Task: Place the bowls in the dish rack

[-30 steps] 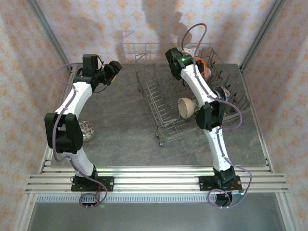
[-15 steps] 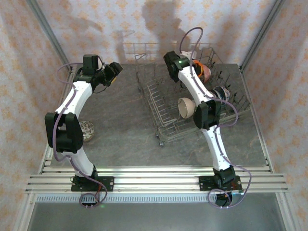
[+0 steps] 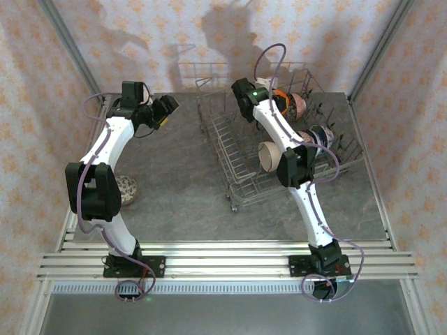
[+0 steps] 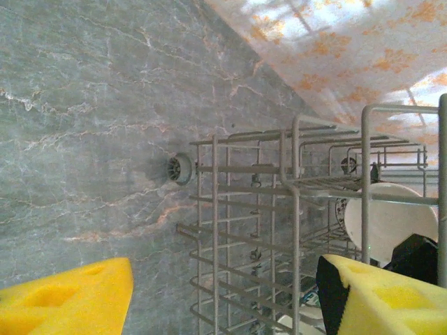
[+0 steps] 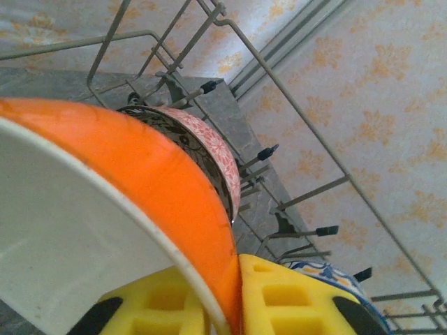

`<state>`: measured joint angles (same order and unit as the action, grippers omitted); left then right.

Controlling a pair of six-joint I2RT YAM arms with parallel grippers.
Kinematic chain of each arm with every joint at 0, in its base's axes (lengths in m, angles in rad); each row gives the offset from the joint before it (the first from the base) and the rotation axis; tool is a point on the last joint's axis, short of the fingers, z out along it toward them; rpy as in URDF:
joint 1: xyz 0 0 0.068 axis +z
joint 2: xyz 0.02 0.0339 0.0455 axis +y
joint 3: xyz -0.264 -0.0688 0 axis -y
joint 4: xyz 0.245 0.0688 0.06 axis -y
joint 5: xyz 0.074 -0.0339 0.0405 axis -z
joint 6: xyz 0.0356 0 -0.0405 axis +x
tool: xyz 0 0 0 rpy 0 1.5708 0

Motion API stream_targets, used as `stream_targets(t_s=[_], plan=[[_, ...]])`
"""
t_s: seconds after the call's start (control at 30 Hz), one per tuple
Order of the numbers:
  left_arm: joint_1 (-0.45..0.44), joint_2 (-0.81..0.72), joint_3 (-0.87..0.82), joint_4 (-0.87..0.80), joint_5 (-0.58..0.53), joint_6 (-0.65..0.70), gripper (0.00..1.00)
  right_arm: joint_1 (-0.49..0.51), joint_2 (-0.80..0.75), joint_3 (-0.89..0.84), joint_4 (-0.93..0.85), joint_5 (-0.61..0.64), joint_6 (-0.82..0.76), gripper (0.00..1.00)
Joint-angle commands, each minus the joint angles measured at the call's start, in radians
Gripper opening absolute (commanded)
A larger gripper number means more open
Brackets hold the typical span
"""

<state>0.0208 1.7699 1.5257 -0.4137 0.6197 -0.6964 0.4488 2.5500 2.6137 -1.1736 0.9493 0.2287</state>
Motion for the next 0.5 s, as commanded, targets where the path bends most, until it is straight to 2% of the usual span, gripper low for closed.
stream_targets(t_s=[0.0, 0.17, 0.3, 0.33, 0.47], plan=[[0.006, -0.003, 0.043, -0.064, -0.04, 0.042, 0.71, 0.004, 0.02, 0.032, 0.026, 0.003, -0.003, 0.19], [0.02, -0.055, 0.04, -0.226, -0.219, 0.128, 0.72, 0.007, 0.023, 0.028, 0.027, -0.031, -0.008, 0.21], [0.074, -0.123, -0.039, -0.243, -0.242, 0.121, 0.72, 0.007, 0.025, 0.028, 0.008, -0.049, 0.0, 0.23], [0.087, -0.136, -0.057, -0.249, -0.249, 0.117, 0.72, 0.007, 0.021, 0.03, 0.004, -0.066, 0.001, 0.25], [0.126, -0.184, -0.108, -0.305, -0.319, 0.124, 0.73, 0.014, -0.003, 0.022, 0.001, -0.189, 0.001, 0.47]])
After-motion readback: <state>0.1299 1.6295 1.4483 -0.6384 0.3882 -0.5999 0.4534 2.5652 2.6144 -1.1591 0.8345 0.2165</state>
